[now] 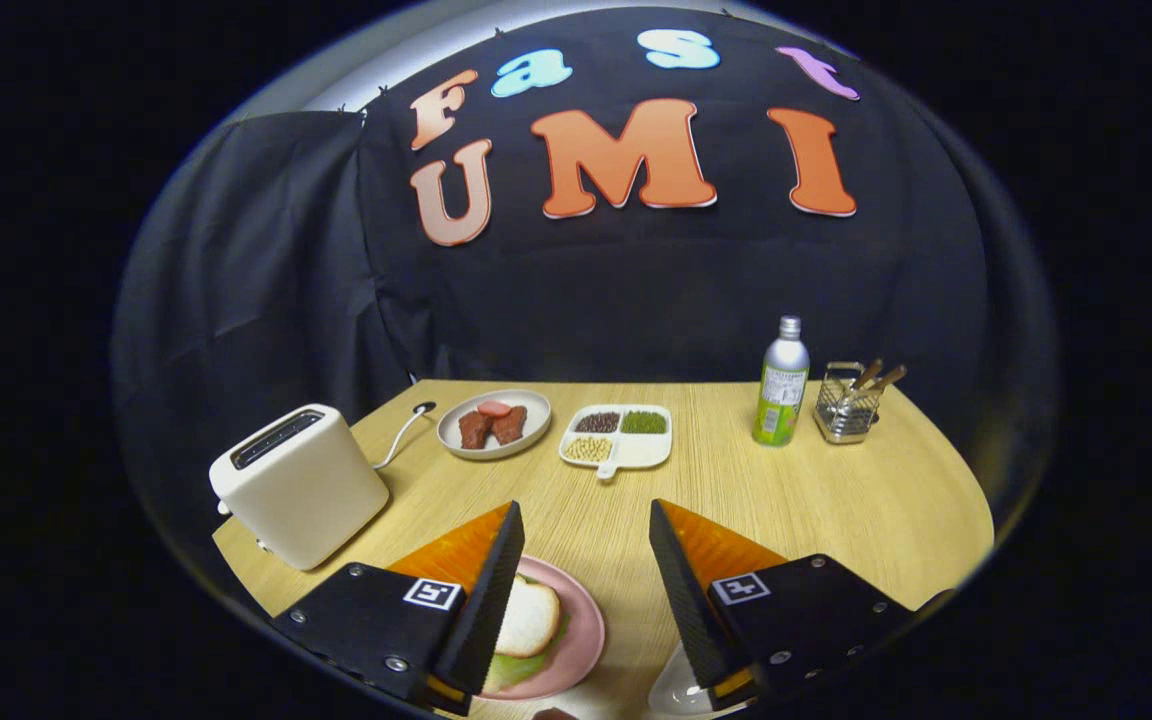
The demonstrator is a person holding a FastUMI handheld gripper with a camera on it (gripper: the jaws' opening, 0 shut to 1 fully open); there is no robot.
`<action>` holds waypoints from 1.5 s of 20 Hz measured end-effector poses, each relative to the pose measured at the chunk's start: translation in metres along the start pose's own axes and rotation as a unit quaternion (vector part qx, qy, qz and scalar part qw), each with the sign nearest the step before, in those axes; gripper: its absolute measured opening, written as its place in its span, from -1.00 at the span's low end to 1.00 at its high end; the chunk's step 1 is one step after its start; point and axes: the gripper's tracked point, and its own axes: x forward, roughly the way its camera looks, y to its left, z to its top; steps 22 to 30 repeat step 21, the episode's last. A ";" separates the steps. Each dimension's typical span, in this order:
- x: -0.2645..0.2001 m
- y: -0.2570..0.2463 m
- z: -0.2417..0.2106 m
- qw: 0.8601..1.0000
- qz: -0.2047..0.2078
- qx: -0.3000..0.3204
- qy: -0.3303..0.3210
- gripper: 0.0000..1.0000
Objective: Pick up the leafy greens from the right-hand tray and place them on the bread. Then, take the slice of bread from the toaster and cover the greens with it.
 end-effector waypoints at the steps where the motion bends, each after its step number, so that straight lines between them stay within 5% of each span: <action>1: -0.002 -0.001 0.011 1.000 -0.003 -0.005 -0.022 0.56; 6: -0.028 -0.006 0.074 0.989 -0.036 -0.044 -0.138 0.80; 16: -0.096 -0.012 0.160 0.942 -0.072 -0.060 -0.321 0.85; 30: -0.105 -0.014 0.159 0.937 -0.079 -0.068 -0.332 0.86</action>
